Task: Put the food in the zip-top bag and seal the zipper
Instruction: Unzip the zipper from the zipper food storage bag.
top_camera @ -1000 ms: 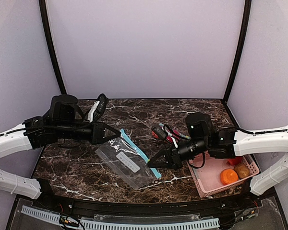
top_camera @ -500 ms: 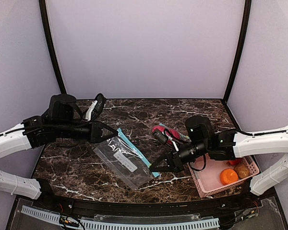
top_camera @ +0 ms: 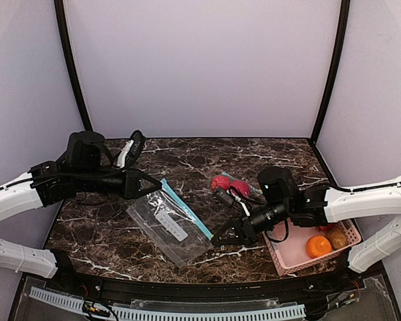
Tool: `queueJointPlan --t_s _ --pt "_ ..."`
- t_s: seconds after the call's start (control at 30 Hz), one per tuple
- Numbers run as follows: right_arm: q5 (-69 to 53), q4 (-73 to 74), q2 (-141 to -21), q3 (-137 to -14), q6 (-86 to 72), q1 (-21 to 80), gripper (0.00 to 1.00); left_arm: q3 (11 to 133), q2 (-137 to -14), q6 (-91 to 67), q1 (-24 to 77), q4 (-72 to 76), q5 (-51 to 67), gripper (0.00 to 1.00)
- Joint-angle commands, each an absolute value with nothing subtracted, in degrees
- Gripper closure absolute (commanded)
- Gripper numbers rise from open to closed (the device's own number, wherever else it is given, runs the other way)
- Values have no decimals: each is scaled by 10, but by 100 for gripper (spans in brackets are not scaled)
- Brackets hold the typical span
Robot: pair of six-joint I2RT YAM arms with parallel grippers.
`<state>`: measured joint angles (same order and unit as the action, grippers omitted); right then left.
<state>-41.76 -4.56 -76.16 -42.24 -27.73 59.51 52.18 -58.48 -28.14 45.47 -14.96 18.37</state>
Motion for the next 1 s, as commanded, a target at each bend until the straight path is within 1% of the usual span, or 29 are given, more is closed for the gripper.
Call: queueJointPlan --t_s 0.0,0.07,0.13,0.2,0.23,0.3,0.4,0.5,0.63,0.8,0.97 --pt "-432 -10 -742 -401 -283 596 100 527 -562 -273 441 -146 154 99" --pt "-423 -10 -734 -401 -284 596 91 525 -562 -267 441 -145 164 99" --pt "-413 -9 -724 -403 -284 597 78 521 -566 -254 441 -138 196 99" --pt "-398 -6 -714 -407 -282 596 65 512 -572 -241 441 -118 254 99" --pt "-388 -4 -708 -409 -280 596 60 510 -575 -236 442 -104 302 99" --pt "-366 -2 -696 -415 -276 596 50 505 -583 -235 442 -91 359 99" --pt "-327 12 -676 -429 -274 596 42 504 -592 -229 446 -86 416 99" --pt "-278 15 -659 -446 -271 597 36 505 -592 -222 453 -84 439 99" --pt "-229 20 -654 -473 -261 600 34 508 -597 -220 465 -80 457 99" --pt "-202 27 -683 -511 -243 619 34 510 -607 -219 490 -75 455 99" --pt "-200 31 -727 -531 -232 644 37 511 -612 -221 503 -69 449 99"
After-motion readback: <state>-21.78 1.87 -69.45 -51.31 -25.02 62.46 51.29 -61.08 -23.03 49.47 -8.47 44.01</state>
